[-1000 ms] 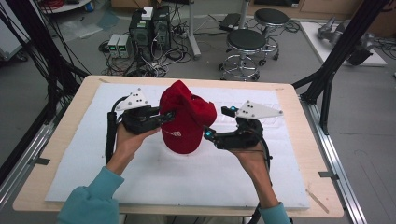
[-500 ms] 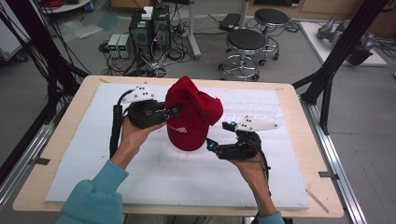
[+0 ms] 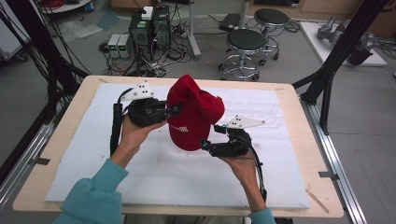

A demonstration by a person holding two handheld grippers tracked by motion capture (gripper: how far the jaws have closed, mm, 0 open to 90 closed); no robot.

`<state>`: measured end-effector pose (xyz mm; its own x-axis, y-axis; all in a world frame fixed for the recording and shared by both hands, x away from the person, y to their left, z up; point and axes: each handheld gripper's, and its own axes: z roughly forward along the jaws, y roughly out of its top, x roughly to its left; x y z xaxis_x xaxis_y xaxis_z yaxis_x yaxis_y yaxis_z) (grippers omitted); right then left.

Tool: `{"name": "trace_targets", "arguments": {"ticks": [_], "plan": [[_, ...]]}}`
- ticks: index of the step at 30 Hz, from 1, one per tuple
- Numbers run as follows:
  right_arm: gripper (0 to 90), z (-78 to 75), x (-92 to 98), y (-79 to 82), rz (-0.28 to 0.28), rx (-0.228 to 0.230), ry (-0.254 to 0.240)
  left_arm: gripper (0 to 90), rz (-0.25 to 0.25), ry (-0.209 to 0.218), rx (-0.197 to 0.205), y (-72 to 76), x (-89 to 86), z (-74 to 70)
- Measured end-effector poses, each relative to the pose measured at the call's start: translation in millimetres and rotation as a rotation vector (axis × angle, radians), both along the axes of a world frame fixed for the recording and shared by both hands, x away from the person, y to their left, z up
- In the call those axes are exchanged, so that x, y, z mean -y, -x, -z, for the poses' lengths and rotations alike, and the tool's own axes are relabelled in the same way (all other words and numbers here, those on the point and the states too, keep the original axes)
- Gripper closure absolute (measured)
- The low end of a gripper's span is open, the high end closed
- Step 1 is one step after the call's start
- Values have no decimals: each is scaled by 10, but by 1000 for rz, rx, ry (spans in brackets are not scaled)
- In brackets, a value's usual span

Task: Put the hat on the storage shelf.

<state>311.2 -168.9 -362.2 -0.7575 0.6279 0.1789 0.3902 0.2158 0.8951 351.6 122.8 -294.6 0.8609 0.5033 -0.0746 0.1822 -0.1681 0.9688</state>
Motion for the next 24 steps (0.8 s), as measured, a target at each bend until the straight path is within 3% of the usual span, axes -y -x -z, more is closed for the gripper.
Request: {"name": "trace_targets", "arguments": {"ticks": [4, 7, 12, 22, 24], "plan": [[269, -7, -19, 16, -1, 12, -14, 822, 5, 18, 0, 15, 0, -19], [363, 15, -15, 30, -5, 38, -42, 821, 4, 25, 0, 18, 1, -27], [441, 159, 4, 9, -13, 13, -70, 822, 13, 24, 1, 23, 14, -36], [671, 187, -31, -7, -48, 28, -89, 822, 8, 29, 4, 4, 44, -37], [707, 197, -21, -14, -68, 8, -114, 822, 6, 28, 9, 0, 40, -36]]}}
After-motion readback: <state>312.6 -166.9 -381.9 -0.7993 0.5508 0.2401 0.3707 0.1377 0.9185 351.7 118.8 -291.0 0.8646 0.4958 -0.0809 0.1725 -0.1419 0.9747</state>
